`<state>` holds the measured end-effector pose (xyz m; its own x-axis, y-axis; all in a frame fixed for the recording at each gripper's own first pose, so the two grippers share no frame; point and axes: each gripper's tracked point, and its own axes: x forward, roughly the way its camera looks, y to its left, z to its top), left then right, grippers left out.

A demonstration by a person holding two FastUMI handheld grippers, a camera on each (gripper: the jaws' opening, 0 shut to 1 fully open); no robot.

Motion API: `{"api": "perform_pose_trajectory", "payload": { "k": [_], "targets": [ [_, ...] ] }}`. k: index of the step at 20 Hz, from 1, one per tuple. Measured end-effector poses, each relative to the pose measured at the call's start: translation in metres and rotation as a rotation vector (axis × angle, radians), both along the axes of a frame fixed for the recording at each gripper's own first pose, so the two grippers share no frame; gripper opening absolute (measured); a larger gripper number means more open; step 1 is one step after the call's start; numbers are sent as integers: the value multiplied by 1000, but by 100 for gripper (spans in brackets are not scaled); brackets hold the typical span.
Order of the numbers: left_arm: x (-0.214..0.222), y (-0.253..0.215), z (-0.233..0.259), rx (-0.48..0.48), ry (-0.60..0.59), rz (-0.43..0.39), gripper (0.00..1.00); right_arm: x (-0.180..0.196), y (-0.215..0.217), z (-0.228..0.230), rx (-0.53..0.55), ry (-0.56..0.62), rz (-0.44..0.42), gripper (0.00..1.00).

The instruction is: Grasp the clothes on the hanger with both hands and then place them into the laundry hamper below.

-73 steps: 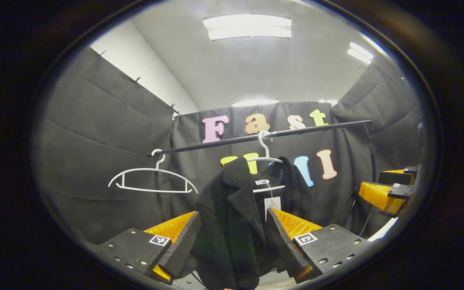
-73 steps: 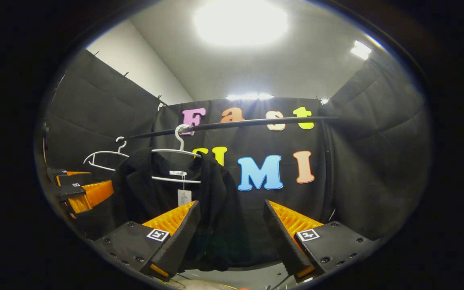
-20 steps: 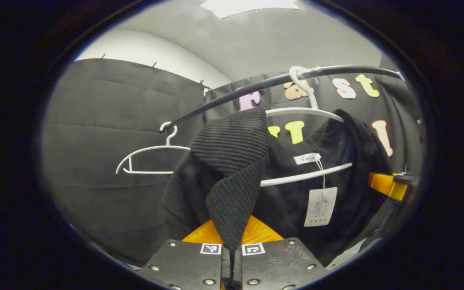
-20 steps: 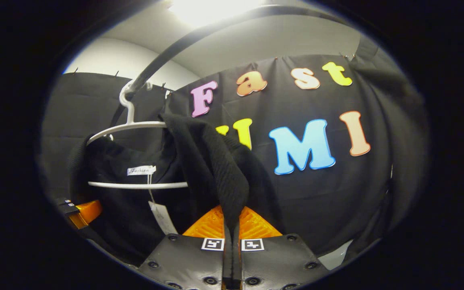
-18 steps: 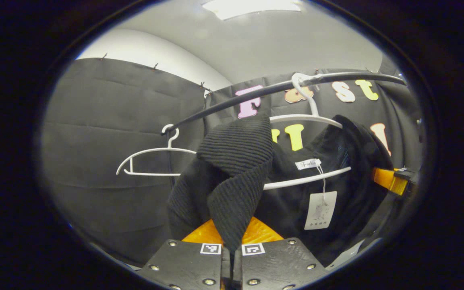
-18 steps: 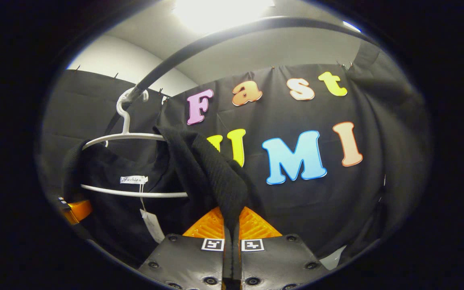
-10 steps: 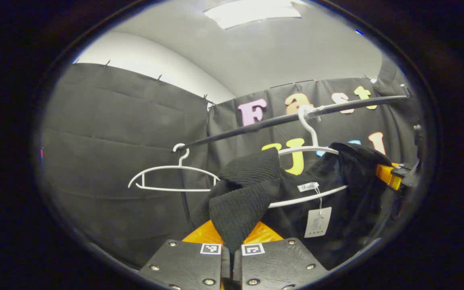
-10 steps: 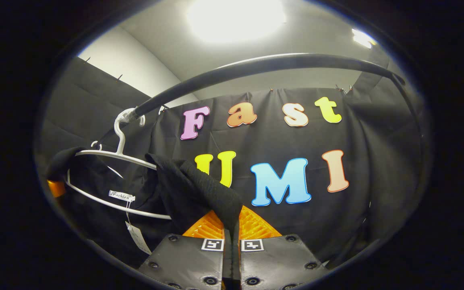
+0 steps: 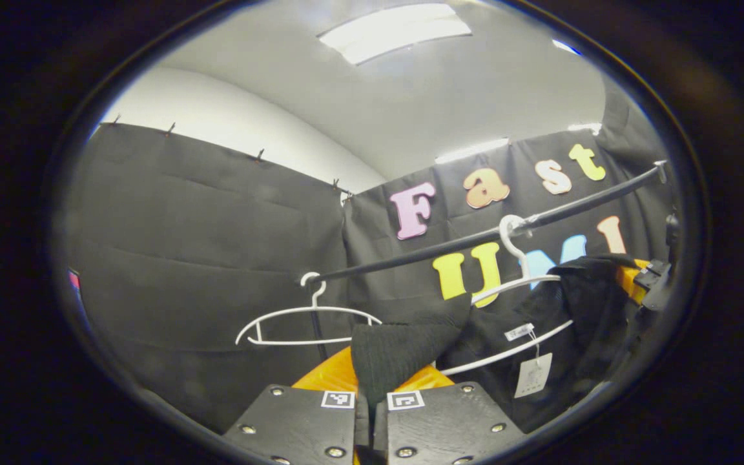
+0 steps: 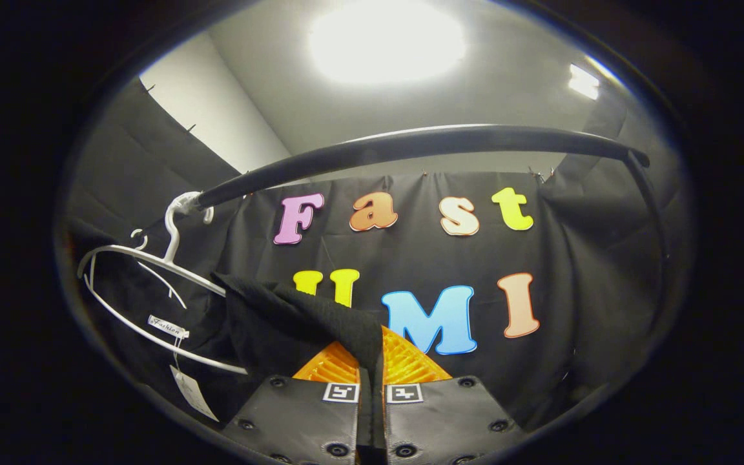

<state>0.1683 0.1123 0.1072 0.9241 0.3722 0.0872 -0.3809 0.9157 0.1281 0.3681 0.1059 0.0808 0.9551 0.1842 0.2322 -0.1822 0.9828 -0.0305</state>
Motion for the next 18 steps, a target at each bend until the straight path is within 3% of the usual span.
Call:
{"api": "perform_pose_trajectory", "payload": {
  "k": [7,15,18],
  "targets": [
    [15,31,18,27,-19,17,4,10,-4,3,-18,-58,-29,1],
    [28,84,-16,-102,18,31,3,39,-7,-21,-14,-3,-26,1],
    [38,88,-28,-105,32,27,4,51,-6,-36,-13,39,-33,1]
  ]
}}
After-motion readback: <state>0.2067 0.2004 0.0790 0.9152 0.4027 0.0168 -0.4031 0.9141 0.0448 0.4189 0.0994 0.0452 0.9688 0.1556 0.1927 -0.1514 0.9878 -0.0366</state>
